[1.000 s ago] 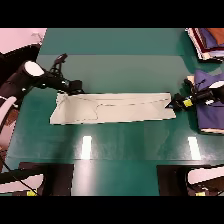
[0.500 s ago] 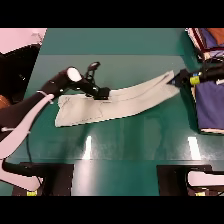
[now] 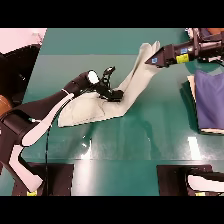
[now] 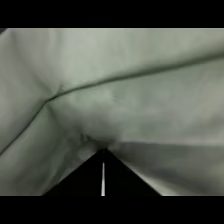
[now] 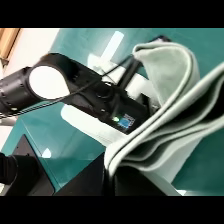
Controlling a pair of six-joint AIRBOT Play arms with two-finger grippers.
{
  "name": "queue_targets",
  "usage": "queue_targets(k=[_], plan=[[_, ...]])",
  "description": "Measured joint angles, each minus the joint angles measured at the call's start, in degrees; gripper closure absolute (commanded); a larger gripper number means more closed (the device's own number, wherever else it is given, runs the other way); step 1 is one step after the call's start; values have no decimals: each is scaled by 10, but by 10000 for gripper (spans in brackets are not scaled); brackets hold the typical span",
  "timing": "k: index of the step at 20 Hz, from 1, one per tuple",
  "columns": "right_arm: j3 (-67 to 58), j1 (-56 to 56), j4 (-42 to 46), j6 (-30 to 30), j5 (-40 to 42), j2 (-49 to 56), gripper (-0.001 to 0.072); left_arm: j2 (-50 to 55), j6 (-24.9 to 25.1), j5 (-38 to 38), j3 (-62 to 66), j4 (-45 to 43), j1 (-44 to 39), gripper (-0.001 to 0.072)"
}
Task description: Fold the shirts.
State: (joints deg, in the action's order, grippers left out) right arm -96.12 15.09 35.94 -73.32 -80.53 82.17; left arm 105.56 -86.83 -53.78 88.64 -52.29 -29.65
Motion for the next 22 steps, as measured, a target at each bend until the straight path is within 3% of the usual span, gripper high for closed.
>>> queue_targets(k=[7,14,17,20,22], plan=[[-14,66,-4,-1,36,2,697,-33,0,-19,5,-25,35,682],[-28,210,-53,49,134,80,675,-211,7,-73,6,-136,208,681],[-82,293,-69,70,191,165,158,-285,14,-92,6,-169,282,681],[-147,342,-70,78,194,250,163,-335,18,-110,6,-185,342,681],[-176,348,-66,70,161,285,233,-351,23,-128,5,-191,364,681]])
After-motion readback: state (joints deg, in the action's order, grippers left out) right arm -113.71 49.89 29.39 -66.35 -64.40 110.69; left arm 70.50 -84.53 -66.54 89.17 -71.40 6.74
